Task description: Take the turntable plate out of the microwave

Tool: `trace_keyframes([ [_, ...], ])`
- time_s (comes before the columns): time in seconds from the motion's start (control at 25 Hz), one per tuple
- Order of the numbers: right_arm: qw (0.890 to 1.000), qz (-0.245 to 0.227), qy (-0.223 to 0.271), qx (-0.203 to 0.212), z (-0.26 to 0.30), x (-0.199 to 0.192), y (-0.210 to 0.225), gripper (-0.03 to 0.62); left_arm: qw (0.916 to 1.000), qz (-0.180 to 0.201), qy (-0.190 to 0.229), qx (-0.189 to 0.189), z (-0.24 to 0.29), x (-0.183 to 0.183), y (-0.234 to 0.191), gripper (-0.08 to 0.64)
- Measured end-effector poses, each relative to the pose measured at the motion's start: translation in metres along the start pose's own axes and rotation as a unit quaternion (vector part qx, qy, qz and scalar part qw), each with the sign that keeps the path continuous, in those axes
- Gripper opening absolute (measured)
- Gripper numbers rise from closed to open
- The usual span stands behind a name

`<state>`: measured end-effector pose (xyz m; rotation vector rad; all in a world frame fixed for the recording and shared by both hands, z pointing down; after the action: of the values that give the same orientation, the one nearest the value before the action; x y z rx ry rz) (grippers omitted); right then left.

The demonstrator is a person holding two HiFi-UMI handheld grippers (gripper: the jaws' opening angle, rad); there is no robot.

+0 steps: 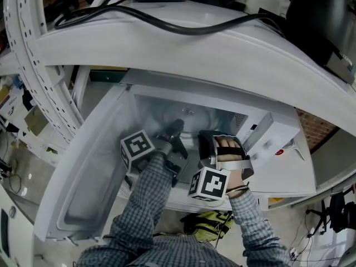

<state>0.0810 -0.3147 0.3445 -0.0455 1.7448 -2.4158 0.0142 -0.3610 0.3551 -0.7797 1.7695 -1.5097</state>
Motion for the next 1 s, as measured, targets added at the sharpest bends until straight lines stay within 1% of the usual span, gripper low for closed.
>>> trace_keyframes([
  [0.28,0.999,-0.025,0.002,-0.029,-0.001,0.003,-0.007,0.040,0.9997,-0.013,0.017,-0.009,-0.003,0.001,-0.001,0.091],
  [0.4,0.998,-0.032,0.007,-0.051,-0.003,0.003,-0.007,0.040,0.9997,-0.013,0.018,-0.012,-0.003,0.001,-0.001,0.091],
  [0.52,0.998,-0.025,0.003,-0.058,-0.005,-0.002,-0.007,0.040,0.9995,-0.013,0.022,-0.018,-0.005,0.002,0.000,0.091],
  [0.6,0.998,-0.005,-0.003,-0.056,-0.006,-0.010,-0.008,0.040,0.9993,-0.014,0.025,-0.023,-0.007,0.002,0.000,0.091],
  [0.64,0.999,0.012,-0.002,-0.053,-0.007,-0.014,-0.007,0.040,0.9992,-0.015,0.027,-0.026,-0.007,0.001,0.000,0.091],
  [0.72,0.997,0.066,0.007,-0.047,-0.012,-0.019,-0.004,0.040,0.9989,-0.016,0.029,-0.032,-0.009,0.002,0.000,0.091],
  [0.76,0.994,0.104,0.015,-0.040,-0.016,-0.021,0.000,0.040,0.9989,-0.016,0.029,-0.034,-0.010,0.002,0.000,0.091],
  [0.8,0.988,0.148,0.024,-0.031,-0.020,-0.024,0.003,0.040,0.9989,-0.015,0.029,-0.035,-0.010,0.001,-0.001,0.091],
  [0.84,0.980,0.194,0.035,-0.019,-0.026,-0.026,0.007,0.040,0.9988,-0.014,0.029,-0.036,-0.011,0.001,-0.001,0.091],
  [0.88,0.969,0.244,0.048,-0.004,-0.031,-0.029,0.012,0.040,0.9988,-0.011,0.028,-0.039,-0.011,0.001,0.000,0.091],
  [0.92,0.953,0.297,0.063,0.017,-0.036,-0.031,0.016,0.040,0.9986,-0.007,0.026,-0.046,-0.011,0.001,0.001,0.092],
  [0.96,0.931,0.353,0.080,0.046,-0.040,-0.034,0.019,0.040,0.9983,-0.004,0.024,-0.053,-0.011,0.001,0.003,0.092],
  [1.0,0.903,0.411,0.097,0.080,-0.043,-0.036,0.020,0.040,0.9982,-0.002,0.021,-0.057,-0.012,0.001,0.003,0.092],
])
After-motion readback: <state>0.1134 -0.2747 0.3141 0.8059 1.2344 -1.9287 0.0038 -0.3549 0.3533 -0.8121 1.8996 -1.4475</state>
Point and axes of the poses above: the fingertips, and each gripper's own axes: z forward along the fingers, y to its right, x out of its top, the point moved 2 cm from there along -z, backward along the fingers, and after that the axes turned 13 degrees about -y, right-handed, at the moved point
